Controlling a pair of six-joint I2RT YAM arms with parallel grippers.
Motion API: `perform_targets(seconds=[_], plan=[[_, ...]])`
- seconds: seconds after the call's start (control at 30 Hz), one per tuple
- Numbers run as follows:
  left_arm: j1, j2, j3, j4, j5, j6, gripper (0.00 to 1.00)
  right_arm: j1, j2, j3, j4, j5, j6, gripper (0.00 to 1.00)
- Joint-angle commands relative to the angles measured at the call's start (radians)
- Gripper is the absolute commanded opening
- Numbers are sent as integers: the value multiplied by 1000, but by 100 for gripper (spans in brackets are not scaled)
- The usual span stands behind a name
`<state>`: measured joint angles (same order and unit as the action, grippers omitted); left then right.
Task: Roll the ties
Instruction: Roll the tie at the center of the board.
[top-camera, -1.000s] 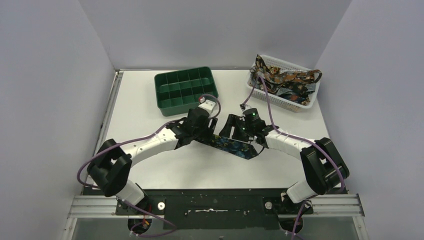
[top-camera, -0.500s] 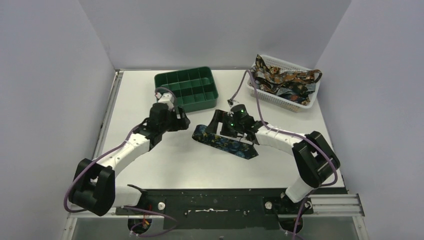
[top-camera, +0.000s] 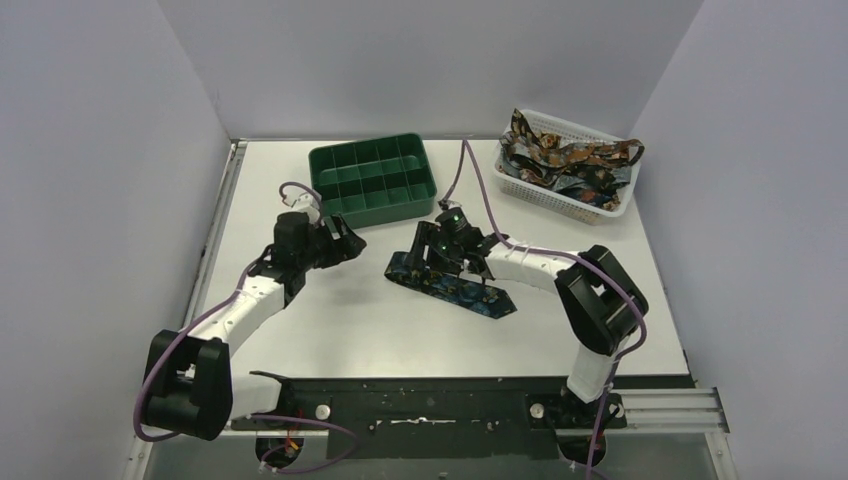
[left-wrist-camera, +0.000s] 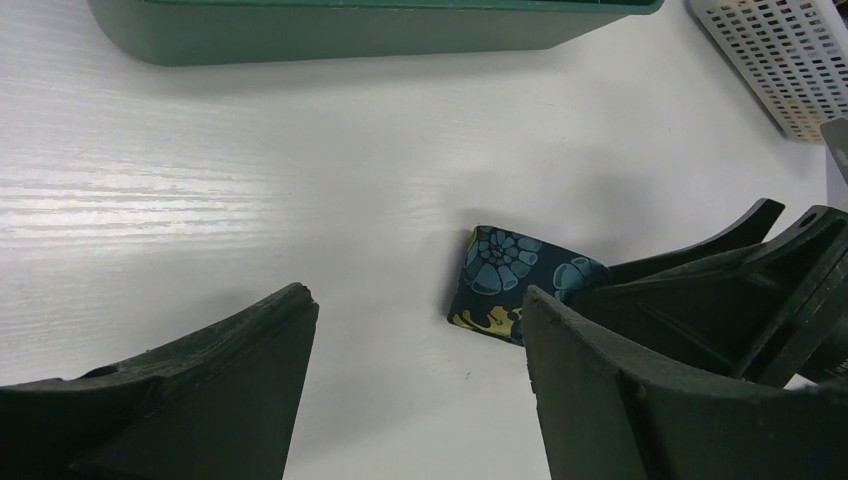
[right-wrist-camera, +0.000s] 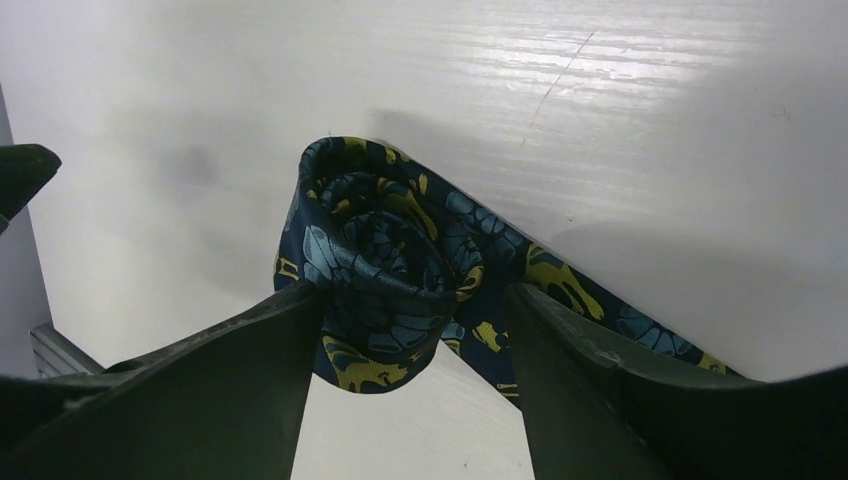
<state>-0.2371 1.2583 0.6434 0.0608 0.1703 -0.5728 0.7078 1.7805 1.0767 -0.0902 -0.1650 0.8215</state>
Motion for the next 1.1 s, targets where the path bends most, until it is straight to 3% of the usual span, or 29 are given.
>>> perform_targets(seconds=[0.0, 0.4, 0.63, 0.87, 1.07], plan=[[7, -3, 0, 51, 58, -3, 73, -13, -43, -44, 22, 21, -23, 66], [-34, 117, -9, 185, 216, 17, 72, -85, -92, -206, 179, -105, -35, 61], [-115, 202, 23, 242, 239, 36, 73, -95, -72, -163, 129, -132, -88, 60], [-139, 271, 15, 381, 251, -90, 73, -90, -68, -185, 133, -127, -84, 55], [-179, 359, 77, 360, 270, -36, 72, -91, -69, -185, 118, -96, -90, 54]])
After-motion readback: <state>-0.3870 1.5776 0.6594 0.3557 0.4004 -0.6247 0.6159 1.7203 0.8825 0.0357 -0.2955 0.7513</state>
